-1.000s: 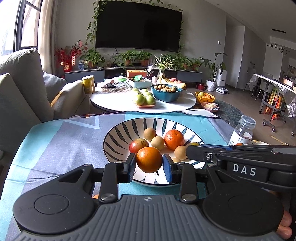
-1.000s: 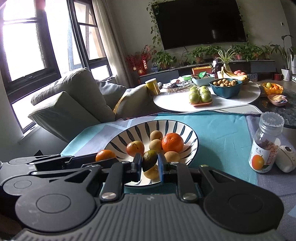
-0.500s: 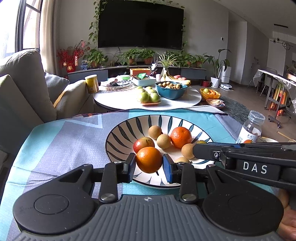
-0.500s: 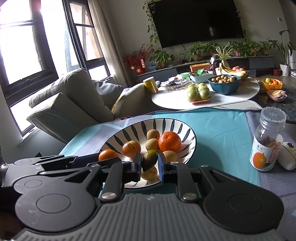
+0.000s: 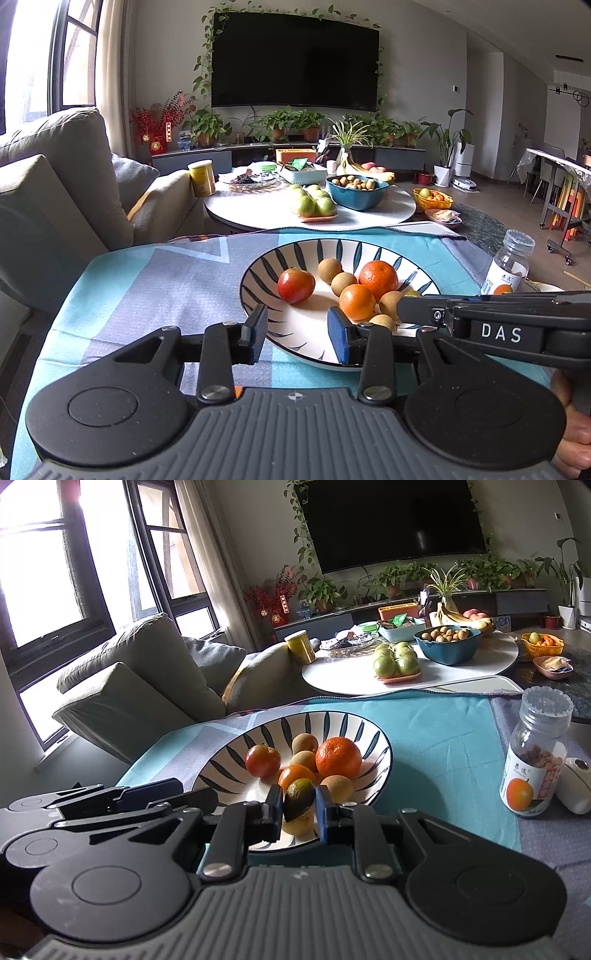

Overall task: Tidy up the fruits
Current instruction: 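Lower the orange and lime into the striped bowl and open both tools, then return to the cloth and grasp a red apple with the left tool while the right grasps a lime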

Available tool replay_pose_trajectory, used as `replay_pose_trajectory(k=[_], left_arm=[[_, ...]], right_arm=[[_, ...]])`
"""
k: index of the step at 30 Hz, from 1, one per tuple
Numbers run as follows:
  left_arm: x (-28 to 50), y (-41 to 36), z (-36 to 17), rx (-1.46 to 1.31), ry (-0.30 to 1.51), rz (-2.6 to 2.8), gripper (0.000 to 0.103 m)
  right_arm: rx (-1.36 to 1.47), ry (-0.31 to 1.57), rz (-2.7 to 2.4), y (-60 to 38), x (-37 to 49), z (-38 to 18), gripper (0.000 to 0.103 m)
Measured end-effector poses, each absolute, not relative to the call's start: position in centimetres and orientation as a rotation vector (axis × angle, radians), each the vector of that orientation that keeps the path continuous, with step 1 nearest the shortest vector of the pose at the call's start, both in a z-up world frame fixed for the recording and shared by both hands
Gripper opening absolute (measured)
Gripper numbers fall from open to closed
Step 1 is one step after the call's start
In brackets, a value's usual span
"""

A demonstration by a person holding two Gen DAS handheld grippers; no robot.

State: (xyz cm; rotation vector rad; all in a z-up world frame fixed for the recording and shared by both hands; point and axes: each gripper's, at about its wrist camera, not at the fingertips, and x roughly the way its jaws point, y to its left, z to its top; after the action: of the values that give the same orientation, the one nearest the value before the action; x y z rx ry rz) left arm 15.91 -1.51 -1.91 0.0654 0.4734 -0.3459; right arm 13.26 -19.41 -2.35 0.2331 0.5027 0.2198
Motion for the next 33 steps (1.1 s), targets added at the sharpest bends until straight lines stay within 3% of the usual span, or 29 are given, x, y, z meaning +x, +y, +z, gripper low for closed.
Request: replay_pose_trajectory(k=[33], left_arm=[[13.4,0.1,-1.5,0.052,0.477,-0.323,0.034]], right_arm=[[0.183,0.464,0.165,-18.5,11.6,-1.9,0.078]])
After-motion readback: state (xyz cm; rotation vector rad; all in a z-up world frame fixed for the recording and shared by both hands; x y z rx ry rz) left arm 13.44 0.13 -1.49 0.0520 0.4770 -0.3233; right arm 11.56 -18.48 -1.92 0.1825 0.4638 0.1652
